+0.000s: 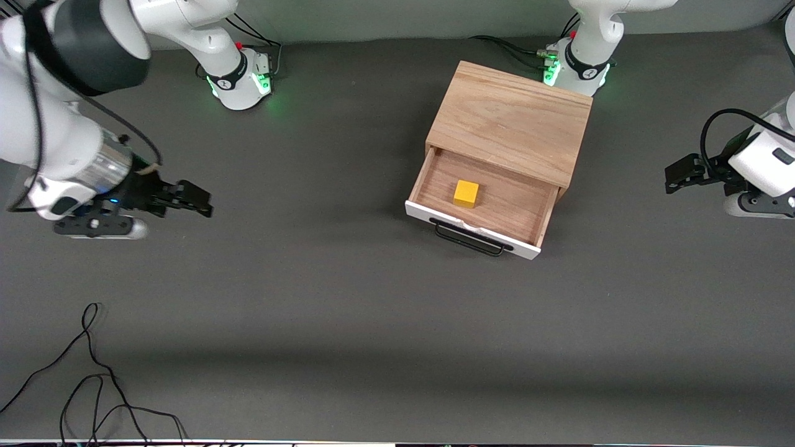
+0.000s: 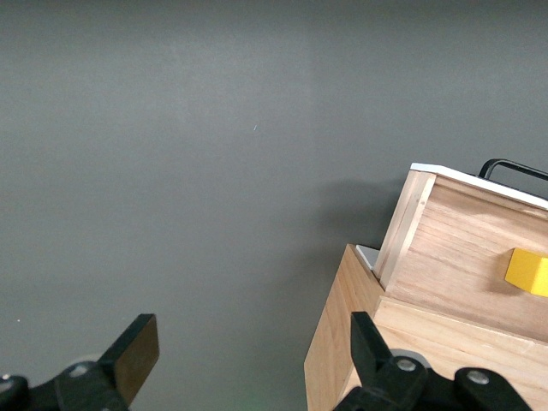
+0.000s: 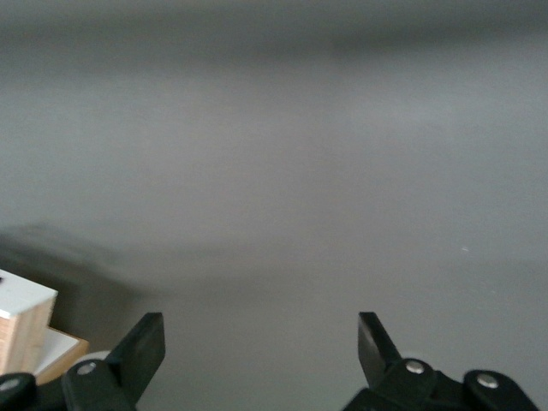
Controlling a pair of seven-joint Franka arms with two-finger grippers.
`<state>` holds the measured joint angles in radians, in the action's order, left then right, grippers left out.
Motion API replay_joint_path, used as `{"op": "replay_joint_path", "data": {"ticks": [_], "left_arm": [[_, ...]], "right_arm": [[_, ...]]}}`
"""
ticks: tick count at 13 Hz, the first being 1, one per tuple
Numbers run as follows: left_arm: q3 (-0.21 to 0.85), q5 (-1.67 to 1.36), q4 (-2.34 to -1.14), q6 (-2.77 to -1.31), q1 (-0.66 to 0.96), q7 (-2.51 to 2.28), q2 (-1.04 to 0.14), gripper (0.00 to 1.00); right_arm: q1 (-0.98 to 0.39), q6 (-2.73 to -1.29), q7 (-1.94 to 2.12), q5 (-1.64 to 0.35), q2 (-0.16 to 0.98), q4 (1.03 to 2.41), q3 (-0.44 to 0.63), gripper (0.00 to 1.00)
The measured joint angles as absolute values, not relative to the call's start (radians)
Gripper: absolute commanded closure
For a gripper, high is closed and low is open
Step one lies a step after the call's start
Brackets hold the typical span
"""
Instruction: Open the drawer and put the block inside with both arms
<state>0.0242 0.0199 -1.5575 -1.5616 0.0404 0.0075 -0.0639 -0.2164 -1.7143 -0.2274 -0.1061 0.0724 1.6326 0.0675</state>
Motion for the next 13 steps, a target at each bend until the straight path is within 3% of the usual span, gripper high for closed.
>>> {"op": "replay_joint_path", "data": {"ticks": [6,13], "left_arm": [[0.024,0.02,-1.559,-1.562,0.04,0.008,-0.064,0.0],[0.024,0.02,-1.56,-1.562,0.04,0.008,-0.064,0.0]], "right_arm": [[-0.099,-1.729,-0.148,-0.037,-0.034,1.766,0.008,0.0],[-0.046,-1.729,-0.061,-0.035,-0.046,1.773,-0.005,0.0]]}}
